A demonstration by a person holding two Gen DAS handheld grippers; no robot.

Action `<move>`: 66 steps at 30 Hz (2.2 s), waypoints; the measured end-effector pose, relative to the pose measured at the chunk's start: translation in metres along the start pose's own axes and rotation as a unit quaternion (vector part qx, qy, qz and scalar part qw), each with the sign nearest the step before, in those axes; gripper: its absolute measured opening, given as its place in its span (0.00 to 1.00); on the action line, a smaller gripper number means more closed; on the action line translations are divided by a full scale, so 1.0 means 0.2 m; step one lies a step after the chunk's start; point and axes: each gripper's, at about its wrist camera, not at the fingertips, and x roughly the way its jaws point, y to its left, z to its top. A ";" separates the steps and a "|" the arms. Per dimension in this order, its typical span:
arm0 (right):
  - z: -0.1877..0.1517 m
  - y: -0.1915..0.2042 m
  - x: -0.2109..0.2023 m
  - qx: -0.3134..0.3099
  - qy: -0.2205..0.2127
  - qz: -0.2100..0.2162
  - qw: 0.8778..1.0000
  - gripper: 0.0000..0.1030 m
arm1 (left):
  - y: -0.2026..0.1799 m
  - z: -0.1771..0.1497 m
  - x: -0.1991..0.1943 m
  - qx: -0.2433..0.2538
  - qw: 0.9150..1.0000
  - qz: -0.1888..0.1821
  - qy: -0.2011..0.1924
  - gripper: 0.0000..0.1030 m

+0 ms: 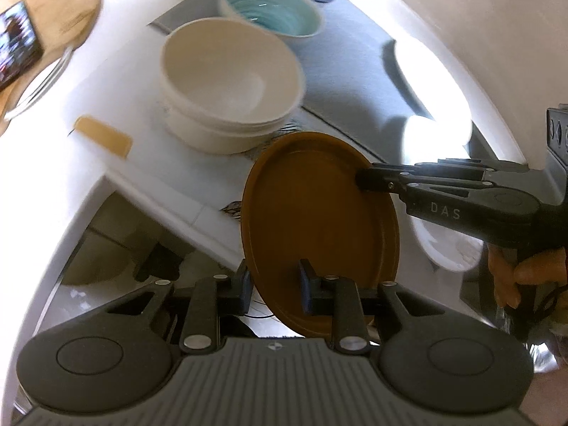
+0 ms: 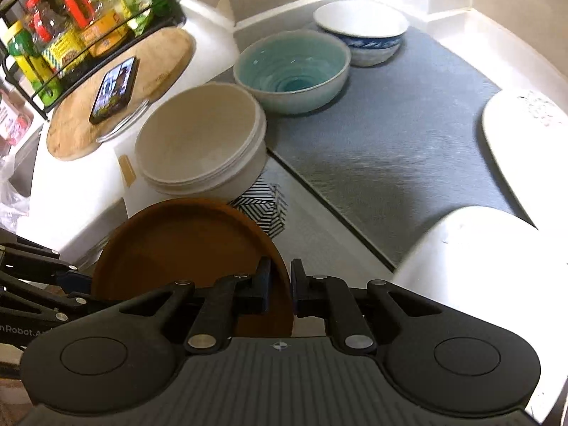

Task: Organize plates and bowls
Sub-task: 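Lift and carry the orange plate onto the large white floral plate, then lower the orange plate flat and open the right tool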

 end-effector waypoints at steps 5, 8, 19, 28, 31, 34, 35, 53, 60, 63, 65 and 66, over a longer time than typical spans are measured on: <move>-0.06 -0.07 -0.12 0.032 -0.021 -0.012 0.999 0.12 | -0.09 0.05 -0.01 0.053 0.999 -0.010 0.005 0.29; -0.09 -0.11 -0.18 0.052 -0.035 -0.024 0.998 0.12 | -0.17 0.09 -0.01 0.085 0.996 -0.016 0.005 0.29; -0.24 -0.41 -0.42 0.134 -0.077 -0.117 0.981 0.12 | -0.57 0.29 0.20 0.175 0.981 -0.078 0.013 0.29; -0.38 -0.69 -0.42 0.185 -0.070 -0.176 0.964 0.12 | -0.87 0.41 0.53 0.218 0.971 -0.084 0.041 0.29; -0.39 -0.74 -0.36 0.192 -0.063 -0.175 0.964 0.12 | -0.90 0.42 0.60 0.227 0.971 -0.062 0.043 0.29; -0.40 -0.78 -0.34 0.198 -0.061 -0.175 0.963 0.12 | -0.90 0.42 0.59 0.240 0.969 -0.047 0.029 0.31; -0.40 -0.78 -0.33 0.197 -0.060 -0.178 0.962 0.12 | -0.90 0.41 0.57 0.245 0.968 -0.046 0.023 0.37; -0.43 -0.87 -0.29 0.266 -0.046 -0.185 0.945 0.52 | -0.80 0.39 0.61 0.202 0.977 -0.060 0.031 0.81; -0.39 -0.76 -0.29 0.263 -0.039 -0.177 0.948 0.56 | -0.76 0.40 0.60 0.198 0.979 -0.049 0.024 0.83; -0.37 -0.72 -0.28 0.264 -0.035 -0.165 0.950 0.59 | -0.72 0.40 0.58 0.202 0.979 -0.036 0.017 0.84; -0.36 -0.69 -0.27 0.261 -0.034 -0.161 0.951 0.61 | -0.69 0.41 0.58 0.196 0.980 -0.034 0.018 0.84; -0.36 -0.68 -0.27 0.261 -0.034 -0.158 0.952 0.61 | -0.67 0.41 0.57 0.193 0.980 -0.032 0.018 0.84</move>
